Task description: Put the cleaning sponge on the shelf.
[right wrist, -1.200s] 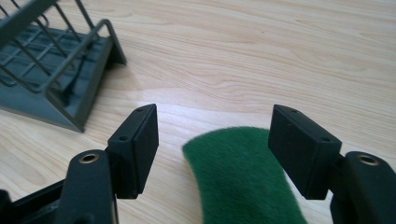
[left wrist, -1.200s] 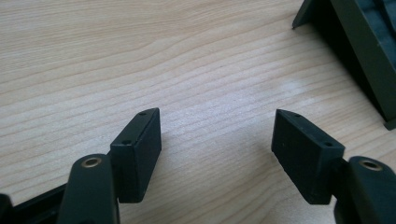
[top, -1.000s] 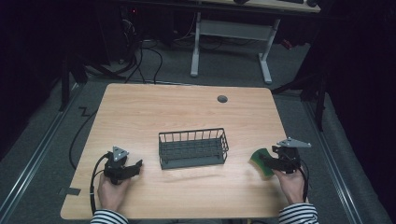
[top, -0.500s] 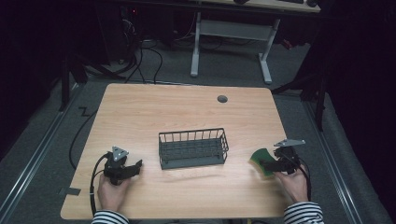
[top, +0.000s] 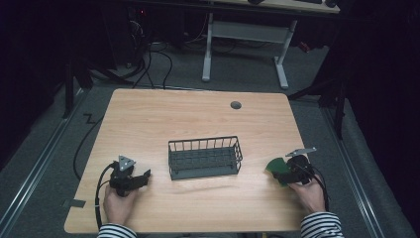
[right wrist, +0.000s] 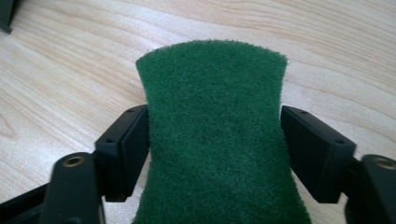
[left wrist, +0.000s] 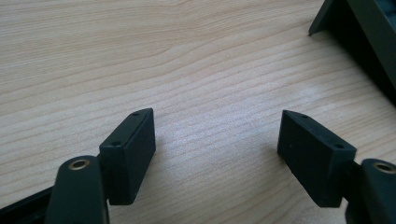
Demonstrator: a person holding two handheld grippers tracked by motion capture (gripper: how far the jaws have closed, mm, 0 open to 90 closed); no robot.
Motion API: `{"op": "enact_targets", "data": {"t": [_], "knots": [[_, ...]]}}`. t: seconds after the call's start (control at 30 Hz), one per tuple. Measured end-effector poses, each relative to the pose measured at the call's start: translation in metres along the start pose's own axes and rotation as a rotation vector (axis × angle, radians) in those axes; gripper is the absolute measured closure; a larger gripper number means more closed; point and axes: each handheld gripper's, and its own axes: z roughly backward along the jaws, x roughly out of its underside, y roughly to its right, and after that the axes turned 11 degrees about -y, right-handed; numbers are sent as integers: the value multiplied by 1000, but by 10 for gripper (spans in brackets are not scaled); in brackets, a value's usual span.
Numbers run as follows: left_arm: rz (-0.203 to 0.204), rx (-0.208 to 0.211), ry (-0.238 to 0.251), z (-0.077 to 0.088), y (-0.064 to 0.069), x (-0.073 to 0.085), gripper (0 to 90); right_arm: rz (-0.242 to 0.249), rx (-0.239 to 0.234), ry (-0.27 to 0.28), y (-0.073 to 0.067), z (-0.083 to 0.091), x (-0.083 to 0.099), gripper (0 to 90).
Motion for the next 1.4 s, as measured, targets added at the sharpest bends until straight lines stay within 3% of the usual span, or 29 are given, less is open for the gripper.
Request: {"op": "enact_targets", "data": {"t": [0.23, 0.73, 1.07, 1.4], "knots": [[1, 2, 0, 0, 0, 0, 282, -2, 2, -1, 0, 2, 0, 303], [1, 1, 0, 0, 0, 0, 279, -26, -2, 85, -3, 23, 0, 306], [-1, 2, 0, 0, 0, 0, 276, -10, -20, 144, -10, 38, -14, 306], [-1, 3, 0, 0, 0, 0, 274, -1, -37, 167, -17, 48, -25, 306]]}}
